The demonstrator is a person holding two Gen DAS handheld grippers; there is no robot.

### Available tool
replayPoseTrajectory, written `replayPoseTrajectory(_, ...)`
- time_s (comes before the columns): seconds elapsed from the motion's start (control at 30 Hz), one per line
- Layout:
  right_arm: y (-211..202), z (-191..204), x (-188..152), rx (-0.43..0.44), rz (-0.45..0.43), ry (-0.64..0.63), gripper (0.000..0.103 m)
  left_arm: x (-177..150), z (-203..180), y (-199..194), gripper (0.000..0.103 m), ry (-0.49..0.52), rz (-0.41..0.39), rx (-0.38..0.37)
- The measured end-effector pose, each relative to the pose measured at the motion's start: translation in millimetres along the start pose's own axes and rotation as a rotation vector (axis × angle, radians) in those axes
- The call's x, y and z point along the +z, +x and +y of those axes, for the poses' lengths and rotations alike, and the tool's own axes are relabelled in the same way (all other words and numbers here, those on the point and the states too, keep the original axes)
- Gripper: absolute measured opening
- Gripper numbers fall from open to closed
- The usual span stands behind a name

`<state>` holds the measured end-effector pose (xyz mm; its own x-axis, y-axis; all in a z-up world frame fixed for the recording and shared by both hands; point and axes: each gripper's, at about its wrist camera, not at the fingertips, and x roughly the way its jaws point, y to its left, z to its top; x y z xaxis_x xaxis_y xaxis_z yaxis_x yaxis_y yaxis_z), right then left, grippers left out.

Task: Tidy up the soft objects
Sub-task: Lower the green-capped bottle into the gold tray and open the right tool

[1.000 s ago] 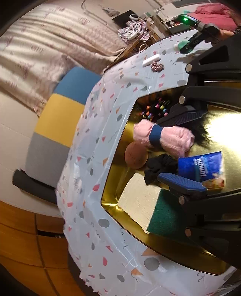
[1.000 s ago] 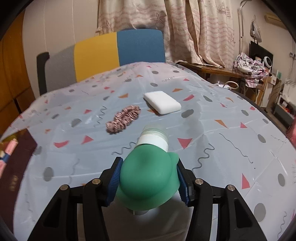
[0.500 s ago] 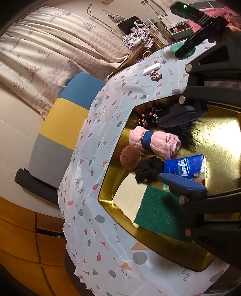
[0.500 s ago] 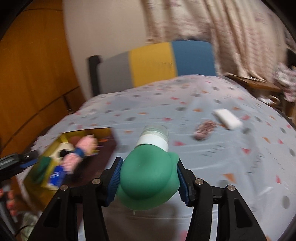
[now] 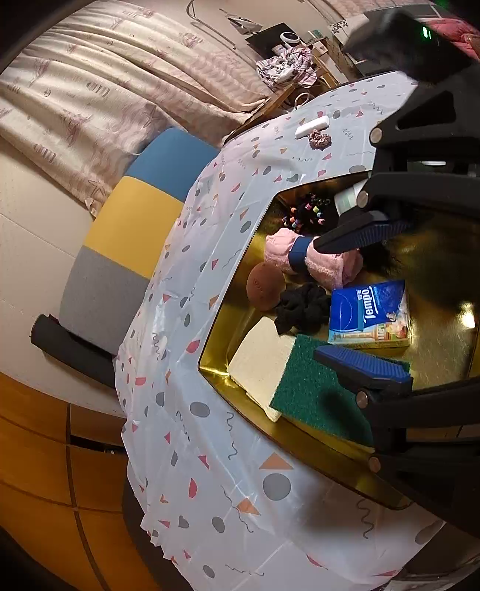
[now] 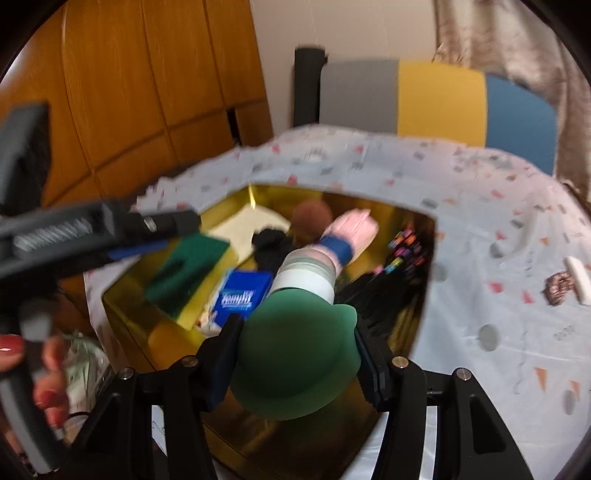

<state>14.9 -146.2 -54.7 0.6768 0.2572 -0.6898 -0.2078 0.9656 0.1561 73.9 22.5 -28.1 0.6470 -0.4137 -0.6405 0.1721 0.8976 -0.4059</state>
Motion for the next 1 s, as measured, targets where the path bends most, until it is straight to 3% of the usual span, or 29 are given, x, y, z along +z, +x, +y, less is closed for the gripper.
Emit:
replayPoseTrajectory(0.17, 24, -4, -2, 0.006, 0.080, 0.021, 0.059, 1, 4, -2, 0.052, -0.016, -0.008, 0.006)
replayPoseTrajectory(0.33, 27, 2, 1, 0.002, 0.107, -0.004, 0.064, -1, 3, 1, 0.052, -0.016, 0.006, 0.006)
replayPoseTrajectory(0.63, -18, -20, 0, -0.056, -0.029, 0.065, 0.072, -7, -5, 1, 0.052, 0.003, 0.007, -0.018)
replayPoseTrajectory(1.0, -47, -53, -1, -0.200, -0.045, 0.120, 0.072, -22, -33, 4, 0.052, 0.086, 0.037, -0.051)
